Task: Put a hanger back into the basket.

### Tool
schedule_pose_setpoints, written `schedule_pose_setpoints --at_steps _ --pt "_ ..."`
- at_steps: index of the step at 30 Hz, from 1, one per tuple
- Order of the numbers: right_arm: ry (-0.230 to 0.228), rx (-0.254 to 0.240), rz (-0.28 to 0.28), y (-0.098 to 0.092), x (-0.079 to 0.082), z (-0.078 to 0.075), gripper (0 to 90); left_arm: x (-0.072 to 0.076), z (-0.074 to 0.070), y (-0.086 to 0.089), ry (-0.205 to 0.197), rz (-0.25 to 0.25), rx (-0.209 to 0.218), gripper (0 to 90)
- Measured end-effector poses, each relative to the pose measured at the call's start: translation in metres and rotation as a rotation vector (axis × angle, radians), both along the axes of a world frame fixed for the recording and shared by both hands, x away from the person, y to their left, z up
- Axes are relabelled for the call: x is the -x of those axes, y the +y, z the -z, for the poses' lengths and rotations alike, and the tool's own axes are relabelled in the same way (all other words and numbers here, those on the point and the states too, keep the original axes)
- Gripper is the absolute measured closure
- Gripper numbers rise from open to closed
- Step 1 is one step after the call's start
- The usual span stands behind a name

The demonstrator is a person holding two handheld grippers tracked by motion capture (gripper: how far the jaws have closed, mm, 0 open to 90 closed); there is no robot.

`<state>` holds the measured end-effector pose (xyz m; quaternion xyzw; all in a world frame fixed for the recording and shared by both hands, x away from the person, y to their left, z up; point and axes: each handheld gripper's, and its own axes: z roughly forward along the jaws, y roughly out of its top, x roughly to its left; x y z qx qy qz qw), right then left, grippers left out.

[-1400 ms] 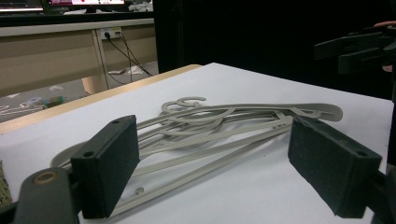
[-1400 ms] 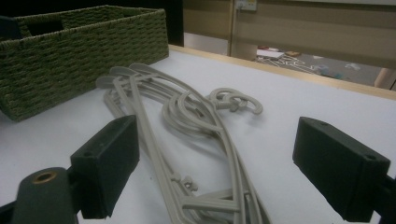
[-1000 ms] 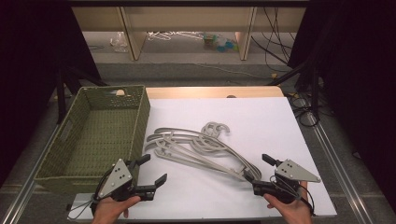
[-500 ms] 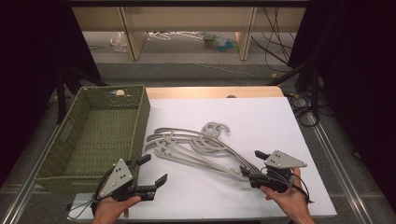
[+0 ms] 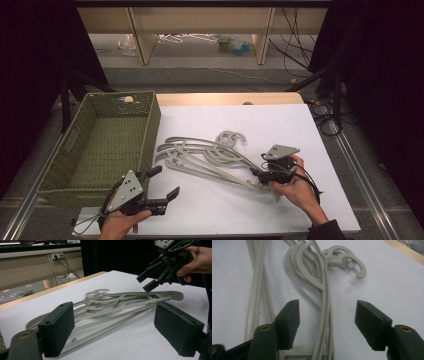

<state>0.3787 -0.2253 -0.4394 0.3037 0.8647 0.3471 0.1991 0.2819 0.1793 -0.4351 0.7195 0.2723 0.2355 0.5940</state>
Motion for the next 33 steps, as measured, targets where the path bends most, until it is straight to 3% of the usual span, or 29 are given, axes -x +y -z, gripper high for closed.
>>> schedule_pose_setpoints --at_steps 7,8,14,17,23,24,25,33 --pt "0.034 0.066 -0.015 0.013 -0.021 0.010 47.1 0.001 0.000 -0.001 0.003 -0.004 0.004 16.3" --pt "0.051 0.103 -0.024 0.015 -0.027 0.010 49.6 0.000 0.000 0.000 -0.003 0.001 -0.004 16.3" --pt "0.062 0.131 -0.031 0.022 -0.036 0.018 54.6 0.001 0.000 -0.001 -0.004 -0.001 0.001 16.3" --pt "0.088 0.149 -0.045 0.027 -0.038 0.020 57.5 0.000 0.000 -0.001 -0.007 0.000 -0.005 16.4" --pt "0.096 0.197 -0.063 0.031 -0.045 0.023 63.3 0.000 0.000 -0.001 -0.006 0.001 -0.006 16.3" --pt "0.080 0.201 -0.067 0.031 -0.046 0.025 65.4 0.000 0.000 -0.001 -0.005 0.001 -0.006 16.4" --pt "0.103 0.202 -0.083 0.031 -0.046 0.024 66.6 0.000 0.000 -0.001 -0.005 0.001 -0.007 16.4" --pt "0.071 0.230 -0.122 0.033 -0.045 0.023 75.2 0.000 0.000 -0.001 -0.004 0.003 -0.006 16.4"
